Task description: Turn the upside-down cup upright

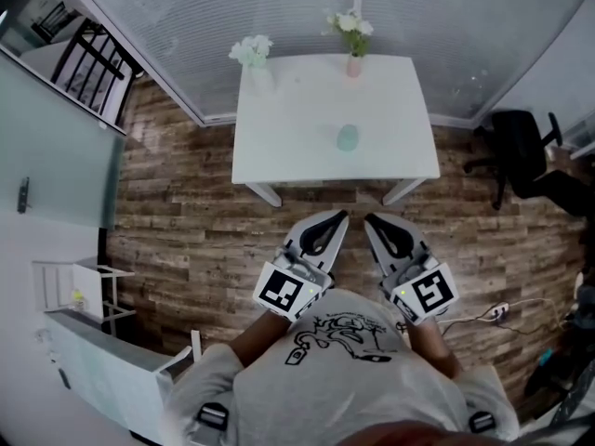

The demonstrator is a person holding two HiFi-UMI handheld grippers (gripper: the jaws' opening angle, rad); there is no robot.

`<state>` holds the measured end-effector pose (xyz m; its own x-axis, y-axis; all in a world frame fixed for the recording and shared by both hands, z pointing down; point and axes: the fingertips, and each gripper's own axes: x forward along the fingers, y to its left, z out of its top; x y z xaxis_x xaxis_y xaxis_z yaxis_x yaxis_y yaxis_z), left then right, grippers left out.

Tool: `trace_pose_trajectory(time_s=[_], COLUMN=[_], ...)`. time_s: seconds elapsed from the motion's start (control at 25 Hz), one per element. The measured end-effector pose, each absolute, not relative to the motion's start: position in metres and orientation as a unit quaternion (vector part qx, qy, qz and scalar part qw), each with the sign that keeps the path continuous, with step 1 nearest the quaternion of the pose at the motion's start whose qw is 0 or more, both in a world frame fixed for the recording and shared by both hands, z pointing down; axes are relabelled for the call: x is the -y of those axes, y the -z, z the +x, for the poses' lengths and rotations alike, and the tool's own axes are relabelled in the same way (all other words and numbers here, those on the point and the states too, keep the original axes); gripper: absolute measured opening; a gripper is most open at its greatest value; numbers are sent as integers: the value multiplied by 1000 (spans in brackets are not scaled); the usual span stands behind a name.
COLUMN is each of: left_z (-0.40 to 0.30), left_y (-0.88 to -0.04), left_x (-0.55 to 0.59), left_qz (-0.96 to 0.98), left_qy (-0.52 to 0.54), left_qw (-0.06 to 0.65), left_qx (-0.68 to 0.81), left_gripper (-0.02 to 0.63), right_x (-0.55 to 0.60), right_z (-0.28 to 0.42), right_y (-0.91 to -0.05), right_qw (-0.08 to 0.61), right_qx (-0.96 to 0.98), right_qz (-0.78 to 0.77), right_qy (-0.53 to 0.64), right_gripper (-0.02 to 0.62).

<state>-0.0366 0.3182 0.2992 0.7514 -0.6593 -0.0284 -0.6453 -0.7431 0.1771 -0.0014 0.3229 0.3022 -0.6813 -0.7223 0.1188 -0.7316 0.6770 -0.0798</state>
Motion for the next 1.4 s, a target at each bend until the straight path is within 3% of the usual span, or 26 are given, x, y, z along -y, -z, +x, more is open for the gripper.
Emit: trace_pose_trajectory(time_s=[0.68, 1.4], left_z=[-75, -75], left_y=[-309, -323], left_x=[-219, -202], left_qz=[935, 936], left_qy=[34, 25], left_qw=[86, 103], left_qx=[343, 337], left_gripper=[2, 3], right_x=[-220, -198], right_z=[-42, -36], right_y=[-310, -318], right_qw=[42, 38], right_qx=[915, 906], right_qz=[397, 415], right_qy=[-62, -76], right_gripper=[40, 40])
